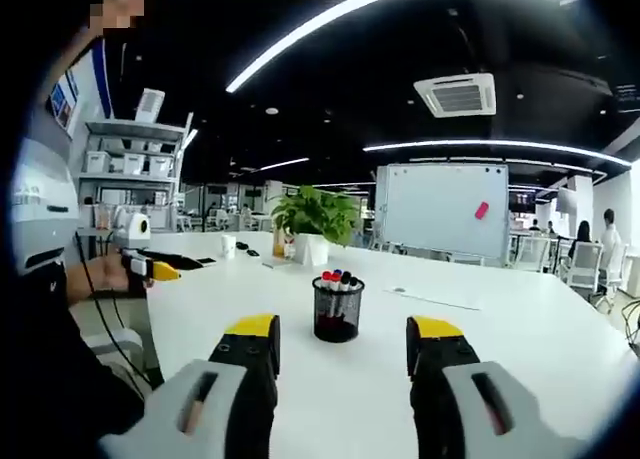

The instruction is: Pick up the whiteboard markers from the pen holder and place them facing the whiteboard neatly

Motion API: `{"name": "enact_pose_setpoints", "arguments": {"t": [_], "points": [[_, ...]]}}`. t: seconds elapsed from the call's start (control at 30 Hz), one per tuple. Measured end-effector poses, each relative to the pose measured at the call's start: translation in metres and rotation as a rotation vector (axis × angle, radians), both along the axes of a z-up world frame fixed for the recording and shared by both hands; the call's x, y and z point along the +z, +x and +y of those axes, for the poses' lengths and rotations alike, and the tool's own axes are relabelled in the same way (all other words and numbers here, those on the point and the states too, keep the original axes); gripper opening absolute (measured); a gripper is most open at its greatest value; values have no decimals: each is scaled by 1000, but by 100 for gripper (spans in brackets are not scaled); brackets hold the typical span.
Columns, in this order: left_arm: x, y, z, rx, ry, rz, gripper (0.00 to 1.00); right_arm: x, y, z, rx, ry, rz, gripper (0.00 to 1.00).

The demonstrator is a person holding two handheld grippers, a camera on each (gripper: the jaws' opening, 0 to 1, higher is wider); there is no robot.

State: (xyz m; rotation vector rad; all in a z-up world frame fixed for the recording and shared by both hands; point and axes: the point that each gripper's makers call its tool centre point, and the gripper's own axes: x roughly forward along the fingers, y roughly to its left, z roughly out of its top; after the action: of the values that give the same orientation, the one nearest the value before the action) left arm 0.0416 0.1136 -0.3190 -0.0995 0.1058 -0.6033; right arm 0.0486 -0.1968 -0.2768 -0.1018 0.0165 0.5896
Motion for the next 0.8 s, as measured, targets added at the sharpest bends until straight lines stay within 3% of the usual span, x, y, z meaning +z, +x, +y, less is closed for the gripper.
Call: {"name": "enact_pose_setpoints", "arguments": {"t": [0.2, 0.63, 0.7, 0.8], "points": [[8, -2, -8, -12, -11, -22, 69, -3, 0, -7, -20, 5, 22, 53], [-2, -4, -16, -26, 11, 32, 68, -9, -2, -9, 1, 27, 26, 53], [1, -7, -17, -31, 18, 7, 68, -15, 4, -12, -15, 55, 69, 53], [-4, -4, -16, -28, 22, 27, 68, -16, 3, -10, 0, 52, 49, 53]]}}
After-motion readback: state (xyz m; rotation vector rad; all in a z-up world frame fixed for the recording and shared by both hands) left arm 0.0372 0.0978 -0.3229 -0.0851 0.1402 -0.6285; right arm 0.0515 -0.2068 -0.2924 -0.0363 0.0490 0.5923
